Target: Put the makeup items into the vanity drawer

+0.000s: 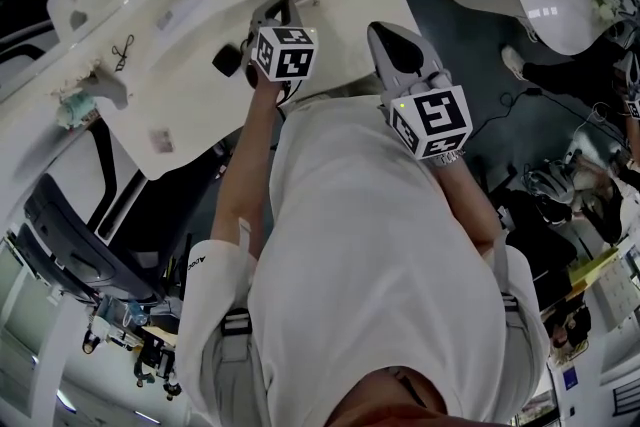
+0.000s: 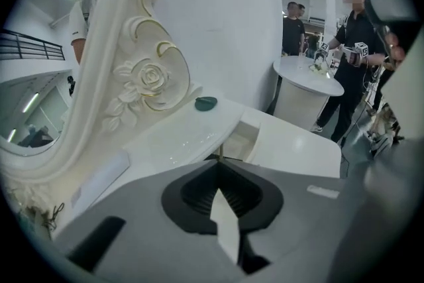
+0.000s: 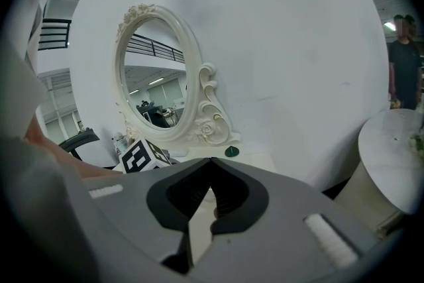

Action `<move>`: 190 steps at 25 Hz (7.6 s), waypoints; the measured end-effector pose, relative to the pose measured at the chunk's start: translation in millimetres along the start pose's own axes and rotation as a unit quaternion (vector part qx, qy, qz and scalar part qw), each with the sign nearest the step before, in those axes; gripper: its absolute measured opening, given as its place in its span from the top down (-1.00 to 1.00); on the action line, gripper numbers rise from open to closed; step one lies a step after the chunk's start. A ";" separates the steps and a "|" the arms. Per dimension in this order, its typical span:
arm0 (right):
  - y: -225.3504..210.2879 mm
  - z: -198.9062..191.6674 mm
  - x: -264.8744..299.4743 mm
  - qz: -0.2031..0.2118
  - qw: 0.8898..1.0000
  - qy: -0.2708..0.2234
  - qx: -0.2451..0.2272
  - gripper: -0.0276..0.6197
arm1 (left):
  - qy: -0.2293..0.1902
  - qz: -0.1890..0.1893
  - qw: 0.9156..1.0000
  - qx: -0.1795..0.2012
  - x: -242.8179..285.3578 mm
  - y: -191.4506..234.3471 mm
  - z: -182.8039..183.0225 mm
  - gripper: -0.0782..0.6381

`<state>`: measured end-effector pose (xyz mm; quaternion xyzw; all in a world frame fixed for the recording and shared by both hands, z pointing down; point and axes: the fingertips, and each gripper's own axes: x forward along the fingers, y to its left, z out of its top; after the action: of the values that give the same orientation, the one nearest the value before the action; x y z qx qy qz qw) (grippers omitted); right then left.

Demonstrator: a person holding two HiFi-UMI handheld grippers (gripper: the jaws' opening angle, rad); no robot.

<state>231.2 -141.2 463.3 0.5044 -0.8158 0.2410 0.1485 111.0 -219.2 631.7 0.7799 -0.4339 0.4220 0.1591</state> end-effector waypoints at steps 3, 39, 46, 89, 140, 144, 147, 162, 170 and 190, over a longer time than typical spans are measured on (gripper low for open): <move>13.9 -0.1 2.0 0.005 1.000 0.000 -0.005 0.89 | -0.020 -0.009 0.999 -0.024 -17.0 2.1 -6.6 0.76; 261.8 -10.4 43.7 0.103 0.992 -0.035 -0.067 0.89 | -0.260 -0.014 0.958 -0.121 -274.3 113.9 -109.0 0.77; 296.5 -12.0 50.7 0.118 0.989 -0.037 -0.083 0.89 | -0.281 0.006 0.950 -0.138 -295.9 128.9 -130.0 0.77; 221.6 -4.8 50.7 0.038 0.998 -0.028 -0.049 0.89 | -0.202 -0.035 0.973 -0.102 -189.9 131.5 -121.4 0.44; 196.1 -13.0 37.1 -0.052 0.998 -0.024 -0.021 0.89 | 0.021 -0.173 0.983 -0.051 -74.3 97.3 -224.2 -0.06; 193.3 -11.8 36.2 -0.041 0.999 -0.026 -0.024 0.89 | -0.004 -0.167 0.984 -0.065 -87.3 87.2 -207.2 -0.06; 191.1 -11.0 34.8 -0.028 0.999 -0.027 -0.027 0.89 | -0.020 -0.170 0.981 -0.089 -95.8 75.6 -191.0 -0.05; 121.5 -1.0 18.8 0.064 0.997 -0.022 -0.035 0.89 | -0.048 -0.119 0.973 -0.190 -99.3 25.2 -101.2 -0.05; 66.4 7.8 18.8 0.107 0.993 -0.012 -0.047 0.89 | -0.007 -0.083 0.973 -0.214 -67.2 -3.9 -54.9 -0.05; -12.5 17.6 35.9 0.170 0.984 0.008 -0.052 0.89 | 0.081 -0.037 0.965 -0.247 6.3 -32.4 -16.1 -0.06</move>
<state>226.3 -182.4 469.1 0.3482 -0.8998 0.2241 0.1376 130.6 -194.1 650.1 0.6948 -0.4815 0.3576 0.3969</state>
